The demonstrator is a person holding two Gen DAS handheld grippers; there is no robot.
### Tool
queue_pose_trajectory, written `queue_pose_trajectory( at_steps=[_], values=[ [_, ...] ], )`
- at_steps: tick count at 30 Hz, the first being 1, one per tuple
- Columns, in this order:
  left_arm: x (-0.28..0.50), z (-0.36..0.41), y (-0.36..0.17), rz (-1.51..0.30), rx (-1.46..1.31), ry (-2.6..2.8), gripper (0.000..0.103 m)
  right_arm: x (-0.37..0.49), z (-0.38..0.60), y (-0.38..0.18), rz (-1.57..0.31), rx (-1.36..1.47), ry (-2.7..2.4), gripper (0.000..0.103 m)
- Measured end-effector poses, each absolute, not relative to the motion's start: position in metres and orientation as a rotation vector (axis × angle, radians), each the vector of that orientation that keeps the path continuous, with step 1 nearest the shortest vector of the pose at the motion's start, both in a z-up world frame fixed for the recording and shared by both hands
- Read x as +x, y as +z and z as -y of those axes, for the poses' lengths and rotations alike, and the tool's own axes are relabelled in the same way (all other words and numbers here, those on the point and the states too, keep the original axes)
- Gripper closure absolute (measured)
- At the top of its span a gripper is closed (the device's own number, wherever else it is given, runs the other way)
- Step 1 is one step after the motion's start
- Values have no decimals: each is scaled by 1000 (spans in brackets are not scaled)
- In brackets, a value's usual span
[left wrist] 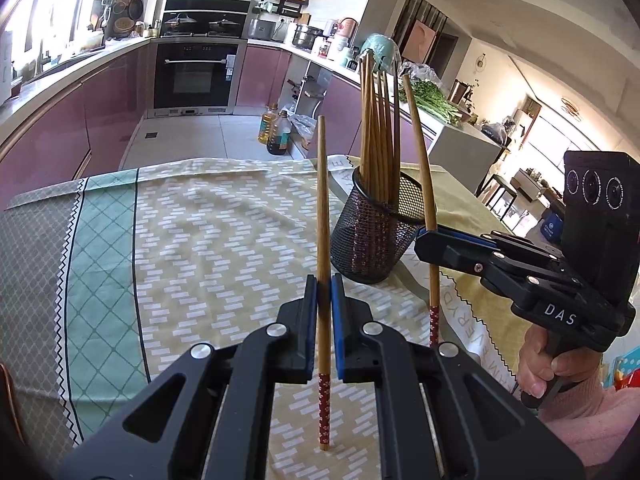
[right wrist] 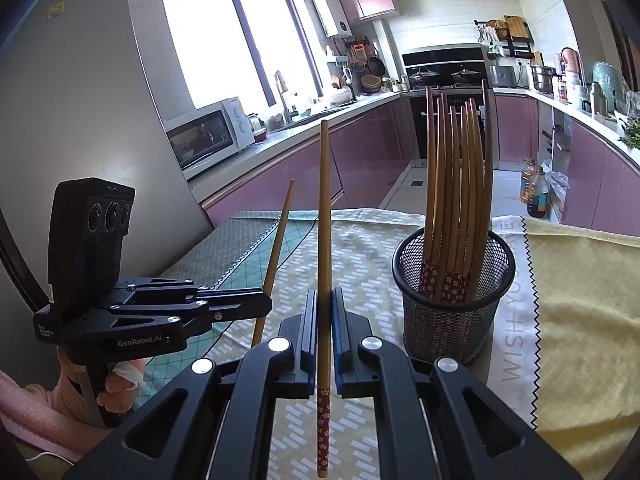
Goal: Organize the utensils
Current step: 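Lift both held chopsticks upright toward the mesh cup, then carry the right gripper's chopstick over the cup while the left gripper follows beside it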
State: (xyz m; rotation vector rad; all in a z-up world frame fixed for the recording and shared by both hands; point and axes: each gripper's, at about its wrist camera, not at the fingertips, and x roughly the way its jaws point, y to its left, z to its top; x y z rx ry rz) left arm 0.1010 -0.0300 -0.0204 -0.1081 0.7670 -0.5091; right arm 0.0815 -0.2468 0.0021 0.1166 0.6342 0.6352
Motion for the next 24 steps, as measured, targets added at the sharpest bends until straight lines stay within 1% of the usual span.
queue_pose_trajectory(
  at_steps=[24],
  values=[
    [94,38,-5,-726,-96,-541,95,78,261,11,-594,131,603,97]
  ],
)
